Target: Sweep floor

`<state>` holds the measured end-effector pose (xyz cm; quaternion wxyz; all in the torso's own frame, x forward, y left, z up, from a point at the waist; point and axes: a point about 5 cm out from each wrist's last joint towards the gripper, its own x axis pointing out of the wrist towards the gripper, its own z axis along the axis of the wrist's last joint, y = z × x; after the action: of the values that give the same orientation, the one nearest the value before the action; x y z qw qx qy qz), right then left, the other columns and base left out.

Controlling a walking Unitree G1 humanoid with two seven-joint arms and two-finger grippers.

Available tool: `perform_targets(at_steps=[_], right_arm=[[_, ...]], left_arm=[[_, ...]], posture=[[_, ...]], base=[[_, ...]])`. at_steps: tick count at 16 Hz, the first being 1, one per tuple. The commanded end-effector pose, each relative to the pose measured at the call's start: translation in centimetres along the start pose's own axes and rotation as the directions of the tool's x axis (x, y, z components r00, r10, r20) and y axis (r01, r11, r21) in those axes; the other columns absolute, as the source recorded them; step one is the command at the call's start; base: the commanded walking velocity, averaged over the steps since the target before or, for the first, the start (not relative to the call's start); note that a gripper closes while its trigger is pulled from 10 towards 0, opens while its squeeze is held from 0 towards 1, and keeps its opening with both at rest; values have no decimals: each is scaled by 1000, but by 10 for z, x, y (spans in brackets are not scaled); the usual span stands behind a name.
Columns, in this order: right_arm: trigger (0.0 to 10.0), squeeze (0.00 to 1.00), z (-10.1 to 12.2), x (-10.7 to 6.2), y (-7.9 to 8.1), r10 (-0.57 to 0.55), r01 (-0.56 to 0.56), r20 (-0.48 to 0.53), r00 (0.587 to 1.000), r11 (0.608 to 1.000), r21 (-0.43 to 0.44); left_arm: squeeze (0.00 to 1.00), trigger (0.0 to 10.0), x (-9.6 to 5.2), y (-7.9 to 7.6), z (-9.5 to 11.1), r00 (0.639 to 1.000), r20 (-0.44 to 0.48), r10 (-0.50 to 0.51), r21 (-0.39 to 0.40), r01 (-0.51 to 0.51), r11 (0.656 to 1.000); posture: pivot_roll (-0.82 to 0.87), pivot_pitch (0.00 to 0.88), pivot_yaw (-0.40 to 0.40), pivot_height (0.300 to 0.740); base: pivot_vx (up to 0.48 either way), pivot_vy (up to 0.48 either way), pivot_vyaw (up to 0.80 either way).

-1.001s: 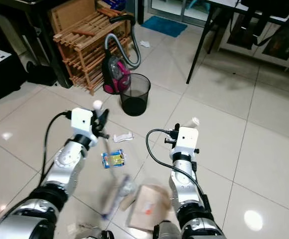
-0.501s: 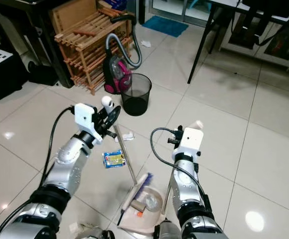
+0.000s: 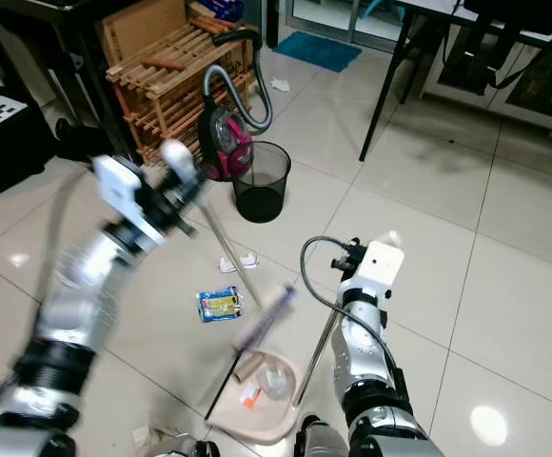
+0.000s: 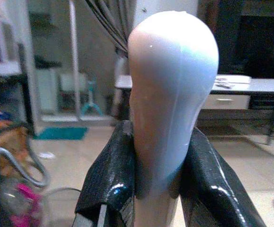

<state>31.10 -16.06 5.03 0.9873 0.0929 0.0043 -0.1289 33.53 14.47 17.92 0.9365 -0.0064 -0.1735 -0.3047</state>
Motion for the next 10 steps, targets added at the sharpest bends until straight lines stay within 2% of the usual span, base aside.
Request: perform_targets(at_steps=[1,2,4,7,10], right_arm=[[10000,0,6,4,-4,-9,9,19,1000,1000,14],[10000,0,10,6,-5,-8,8,40,999,1000,17],[10000,0,28,10,-5,29,-28,138,990,1000,-13],[10000,0,46,12,-7,63,-54,231,971,997,-46],[10000,0,59,14,-16,27,-26,246,969,1000,-7]], left_arm=[[0,10000,4,14,22,999,43,24,73,-27,997],[0,10000,0,27,29,997,31,76,114,-79,990],[0,10000,-13,38,29,991,-24,134,168,-128,977],[0,10000,-30,42,21,971,-78,224,202,-205,958],[0,10000,-46,43,11,937,-141,321,243,-282,928]], posture=[[-34,35,47,740],[-34,27,49,740],[-39,7,57,740],[-40,0,62,740],[-35,0,64,740]], base=[[0,0,0],[0,0,0],[0,0,0],[0,0,0],[0,0,0]])
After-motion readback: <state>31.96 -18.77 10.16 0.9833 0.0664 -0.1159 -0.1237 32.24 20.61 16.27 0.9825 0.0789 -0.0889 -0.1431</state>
